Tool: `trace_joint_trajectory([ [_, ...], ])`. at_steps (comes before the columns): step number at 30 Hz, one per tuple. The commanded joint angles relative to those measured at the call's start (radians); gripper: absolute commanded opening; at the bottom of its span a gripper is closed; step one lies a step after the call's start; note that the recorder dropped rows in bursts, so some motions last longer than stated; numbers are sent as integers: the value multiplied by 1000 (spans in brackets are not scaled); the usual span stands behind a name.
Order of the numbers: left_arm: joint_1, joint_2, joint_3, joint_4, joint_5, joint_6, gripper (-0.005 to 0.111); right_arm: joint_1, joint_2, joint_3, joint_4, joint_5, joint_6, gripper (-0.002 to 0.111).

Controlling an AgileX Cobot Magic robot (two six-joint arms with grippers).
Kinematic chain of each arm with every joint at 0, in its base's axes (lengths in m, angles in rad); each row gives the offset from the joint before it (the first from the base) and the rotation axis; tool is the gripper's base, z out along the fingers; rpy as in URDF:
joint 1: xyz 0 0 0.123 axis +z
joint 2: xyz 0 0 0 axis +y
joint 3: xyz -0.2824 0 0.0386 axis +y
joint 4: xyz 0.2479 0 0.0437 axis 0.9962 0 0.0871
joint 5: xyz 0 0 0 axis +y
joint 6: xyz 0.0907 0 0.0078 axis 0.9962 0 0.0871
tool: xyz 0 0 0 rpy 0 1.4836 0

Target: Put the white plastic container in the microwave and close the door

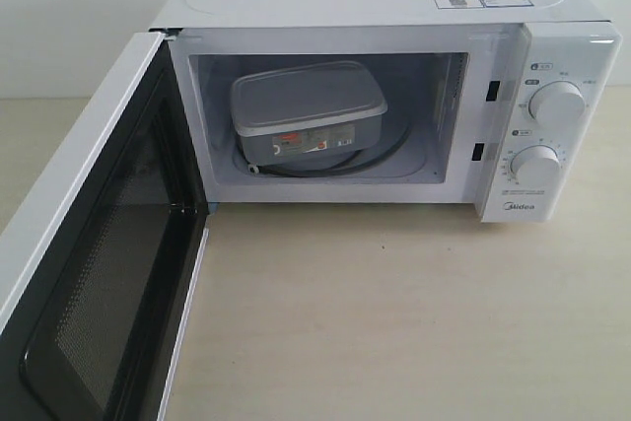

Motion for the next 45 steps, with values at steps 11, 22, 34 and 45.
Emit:
trace_joint_trajectory([
  [11, 2, 536, -267, -16, 306, 137, 4, -2, -4, -1, -7, -3, -2, 0],
  [22, 2, 984, -373, -16, 591, 385, 4, -2, -4, -1, -7, -3, -2, 0],
  [34, 0, 1114, -373, -400, 707, 991, 4, -2, -4, -1, -7, -3, -2, 0],
  [45, -115, 1127, -373, -788, 711, 1258, 4, -1, -4, -1, -5, 5, -2, 0],
])
